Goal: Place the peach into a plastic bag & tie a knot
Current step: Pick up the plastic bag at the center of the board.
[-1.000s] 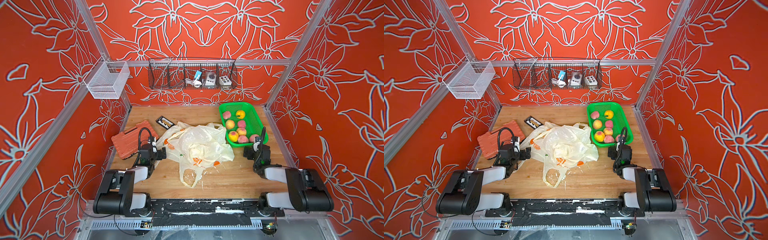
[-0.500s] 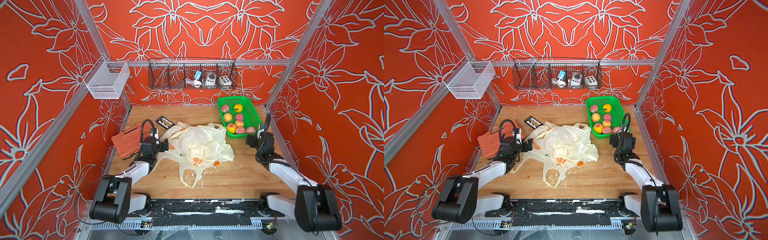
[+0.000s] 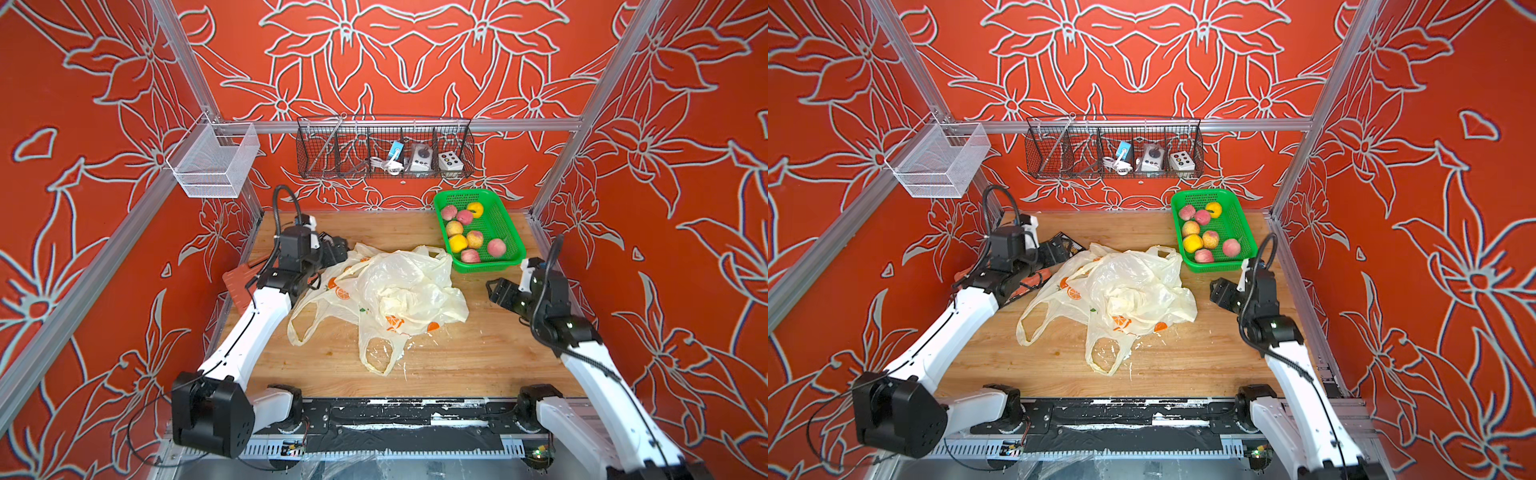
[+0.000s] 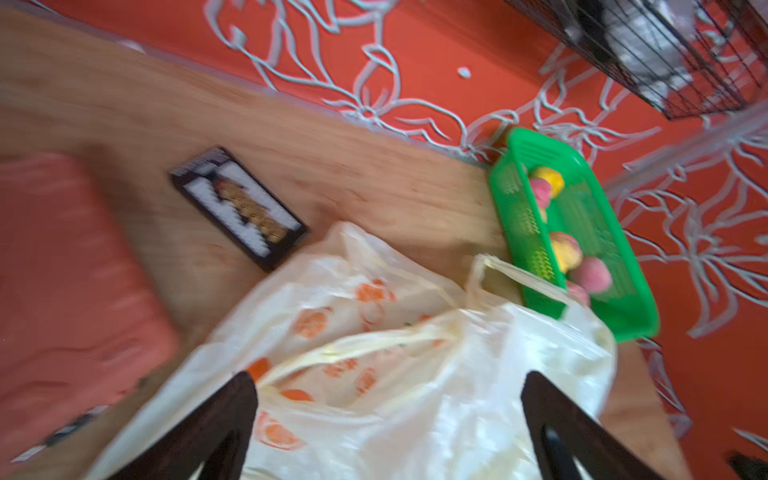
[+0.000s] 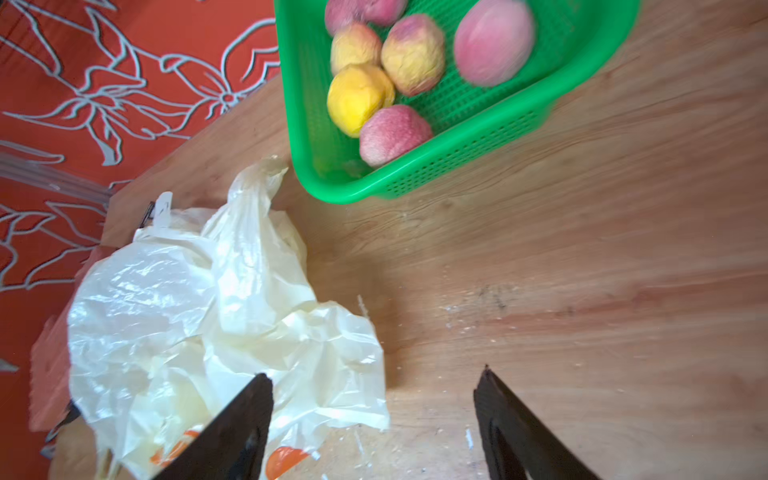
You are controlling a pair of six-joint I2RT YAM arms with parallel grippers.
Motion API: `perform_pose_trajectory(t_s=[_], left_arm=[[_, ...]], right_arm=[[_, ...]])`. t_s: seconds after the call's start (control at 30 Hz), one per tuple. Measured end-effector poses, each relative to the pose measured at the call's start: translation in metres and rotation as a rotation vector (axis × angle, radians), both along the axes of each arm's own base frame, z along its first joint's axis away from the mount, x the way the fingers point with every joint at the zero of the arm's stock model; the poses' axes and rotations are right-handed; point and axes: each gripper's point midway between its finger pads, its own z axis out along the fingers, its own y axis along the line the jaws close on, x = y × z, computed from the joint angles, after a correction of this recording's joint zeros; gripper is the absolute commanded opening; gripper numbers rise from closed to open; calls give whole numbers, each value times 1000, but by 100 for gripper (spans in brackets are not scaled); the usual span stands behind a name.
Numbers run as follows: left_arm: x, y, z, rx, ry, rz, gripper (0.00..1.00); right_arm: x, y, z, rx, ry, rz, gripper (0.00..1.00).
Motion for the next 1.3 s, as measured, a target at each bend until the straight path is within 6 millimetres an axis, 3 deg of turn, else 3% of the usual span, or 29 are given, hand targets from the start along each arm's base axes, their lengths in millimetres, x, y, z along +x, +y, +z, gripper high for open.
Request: perform_pose_trajectory(t_s=[0.1, 0.27, 0.4, 0.5, 0.6, 0.67, 0.83, 0.93, 1.03, 1.1, 1.2, 1.3], left_arm=[[-11, -46, -19, 33, 86, -155, 100], [-25, -75, -86, 151, 294, -288, 96], [-15, -92, -122, 285, 357, -361, 51], [-8, -93, -127, 361, 322, -397, 37], [-4, -94, -98, 397, 164, -460, 28], [-12, -98, -59, 400, -16, -542, 16], [-62, -117, 64, 406, -615, -775, 7], [-75, -124, 107, 429, -852, -852, 8], [-79, -129, 103, 439, -920, -918, 8], [-83, -132, 89, 431, -920, -958, 8], [-91, -135, 73, 411, -906, -1008, 8], [-95, -137, 70, 397, -915, -1032, 8]], right_arm=[[2, 10, 9, 38, 47, 37, 77], [6, 30, 19, 99, 74, 88, 76], [9, 44, 10, 110, 134, 124, 77], [13, 48, 10, 115, 168, 132, 77], [16, 51, 27, 118, 159, 140, 78], [20, 51, 46, 118, 124, 148, 79], [36, 51, 105, 124, 20, 156, 88], [50, 43, 128, 126, -10, 136, 97], [61, 37, 132, 141, 9, 119, 97], [66, 41, 121, 171, 54, 126, 97], [61, 56, 79, 210, 186, 146, 97], [34, 76, 24, 205, 357, 171, 97]])
